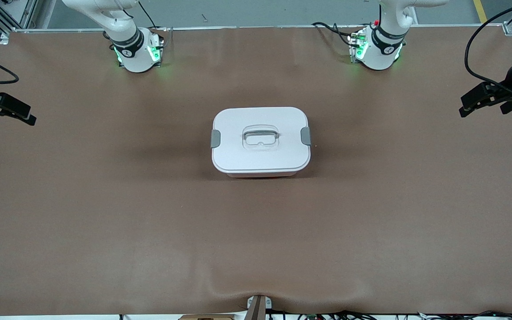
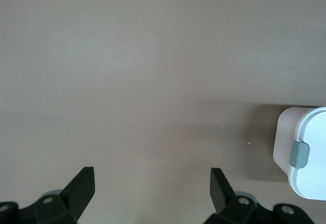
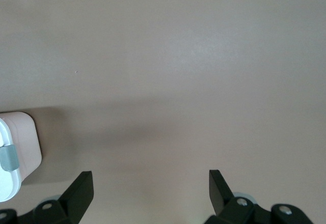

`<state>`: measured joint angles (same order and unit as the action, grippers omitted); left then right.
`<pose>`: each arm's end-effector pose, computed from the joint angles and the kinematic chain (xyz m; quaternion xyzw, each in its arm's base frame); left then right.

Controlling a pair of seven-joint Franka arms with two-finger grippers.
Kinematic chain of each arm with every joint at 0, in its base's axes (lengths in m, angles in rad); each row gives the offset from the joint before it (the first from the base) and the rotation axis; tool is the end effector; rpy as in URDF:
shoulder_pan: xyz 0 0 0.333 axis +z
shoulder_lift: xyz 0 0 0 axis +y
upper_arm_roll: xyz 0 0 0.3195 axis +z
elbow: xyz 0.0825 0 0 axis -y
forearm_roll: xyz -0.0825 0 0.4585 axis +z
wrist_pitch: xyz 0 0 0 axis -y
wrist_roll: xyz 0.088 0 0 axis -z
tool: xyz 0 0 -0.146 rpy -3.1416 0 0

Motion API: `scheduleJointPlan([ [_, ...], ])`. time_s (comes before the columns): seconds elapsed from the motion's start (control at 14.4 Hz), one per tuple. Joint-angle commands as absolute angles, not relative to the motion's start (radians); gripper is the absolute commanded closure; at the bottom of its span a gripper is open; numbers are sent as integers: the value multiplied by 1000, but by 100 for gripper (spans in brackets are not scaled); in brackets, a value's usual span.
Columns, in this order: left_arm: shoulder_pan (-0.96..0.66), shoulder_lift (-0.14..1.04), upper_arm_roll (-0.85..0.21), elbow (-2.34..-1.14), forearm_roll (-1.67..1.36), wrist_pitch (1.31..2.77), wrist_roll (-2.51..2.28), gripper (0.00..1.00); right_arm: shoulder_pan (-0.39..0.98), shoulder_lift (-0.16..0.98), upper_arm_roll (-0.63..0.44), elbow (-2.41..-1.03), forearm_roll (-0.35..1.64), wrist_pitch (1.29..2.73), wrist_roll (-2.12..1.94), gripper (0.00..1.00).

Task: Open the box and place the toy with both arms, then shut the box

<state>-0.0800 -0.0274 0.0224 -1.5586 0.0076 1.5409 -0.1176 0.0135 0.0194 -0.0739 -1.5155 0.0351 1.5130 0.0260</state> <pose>0.6171 -0.0343 0.6101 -0.9995 -0.0301 -0.0051 0.0030 0.6279 -0.0323 0.6020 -0.9989 0.0424 0.0106 0.0170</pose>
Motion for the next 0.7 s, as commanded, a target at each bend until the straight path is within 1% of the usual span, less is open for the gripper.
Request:
scheduleJointPlan([
  [0.0, -84, -17, 18, -1532, 20, 1540, -124, 0, 11, 26, -71, -1499, 32, 1506, 26, 0],
  [0.63, -89, -15, 14, -1531, 23, 1539, -127, 0, 11, 26, -71, -1499, 32, 1505, 26, 0],
])
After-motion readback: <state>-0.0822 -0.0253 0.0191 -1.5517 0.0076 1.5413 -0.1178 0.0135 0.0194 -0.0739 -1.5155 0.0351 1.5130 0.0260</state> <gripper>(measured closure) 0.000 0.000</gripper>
